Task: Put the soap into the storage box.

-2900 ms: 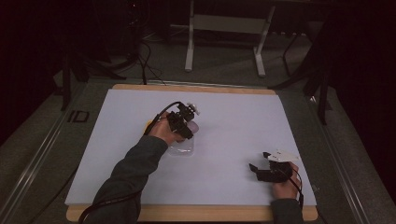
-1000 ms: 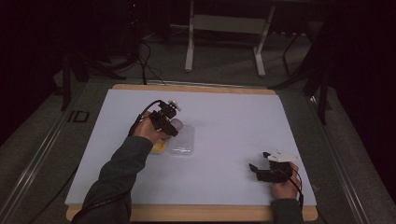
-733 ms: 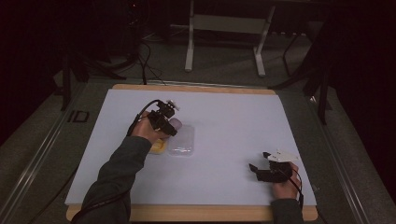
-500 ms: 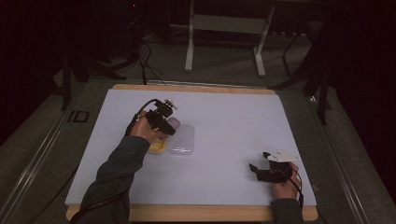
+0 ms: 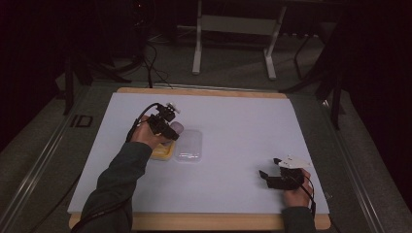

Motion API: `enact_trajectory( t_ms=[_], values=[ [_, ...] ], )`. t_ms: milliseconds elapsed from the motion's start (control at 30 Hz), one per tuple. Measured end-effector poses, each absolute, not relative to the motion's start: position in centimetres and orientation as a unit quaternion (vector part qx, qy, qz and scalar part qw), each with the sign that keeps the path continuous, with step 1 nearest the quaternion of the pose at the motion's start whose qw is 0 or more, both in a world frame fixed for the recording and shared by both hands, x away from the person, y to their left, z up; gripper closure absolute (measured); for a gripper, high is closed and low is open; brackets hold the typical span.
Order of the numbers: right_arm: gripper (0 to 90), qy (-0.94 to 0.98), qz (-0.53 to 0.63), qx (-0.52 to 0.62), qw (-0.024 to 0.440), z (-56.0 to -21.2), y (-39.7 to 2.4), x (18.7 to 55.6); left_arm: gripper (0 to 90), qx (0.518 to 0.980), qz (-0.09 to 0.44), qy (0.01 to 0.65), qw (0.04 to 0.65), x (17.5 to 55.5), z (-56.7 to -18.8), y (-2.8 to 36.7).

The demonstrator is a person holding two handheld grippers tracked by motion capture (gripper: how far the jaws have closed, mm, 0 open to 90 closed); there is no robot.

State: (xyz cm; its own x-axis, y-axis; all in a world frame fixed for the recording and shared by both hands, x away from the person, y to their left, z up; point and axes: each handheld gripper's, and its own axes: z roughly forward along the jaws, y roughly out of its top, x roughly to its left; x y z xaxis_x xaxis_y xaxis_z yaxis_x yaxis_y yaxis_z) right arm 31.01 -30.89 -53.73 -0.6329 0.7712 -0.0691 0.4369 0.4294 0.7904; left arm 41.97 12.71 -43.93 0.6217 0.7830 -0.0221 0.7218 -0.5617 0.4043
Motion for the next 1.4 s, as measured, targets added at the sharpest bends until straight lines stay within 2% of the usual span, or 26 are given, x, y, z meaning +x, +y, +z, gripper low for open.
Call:
enact_trajectory(
  t_ms=[500,733,1133,1267,1300,1400],
  values=[
    [20.8,0.817,0.385,0.370,0.218,-53.7,-30.9,31.0,50.0,0.875,0.078,0.439,0.190,41.8,-44.6,13.6],
    [20.8,0.817,0.385,0.369,0.218,-53.7,-30.9,31.0,49.9,0.871,0.069,0.458,0.164,42.0,-47.1,14.3],
    [20.8,0.818,0.384,0.370,0.219,-53.7,-30.8,31.0,49.3,0.857,0.059,0.491,0.146,42.2,-49.1,15.6],
    [20.8,0.818,0.384,0.369,0.218,-53.7,-30.8,31.0,41.7,0.849,0.078,0.498,0.158,41.9,-48.5,15.8],
    [20.8,0.817,0.384,0.369,0.218,-53.7,-30.8,31.0,38.6,0.843,0.099,0.500,0.174,41.4,-47.4,16.1],
    [20.8,0.818,0.384,0.369,0.219,-53.7,-30.8,30.9,35.6,0.835,0.111,0.497,0.210,40.4,-46.2,16.6]
  ],
)
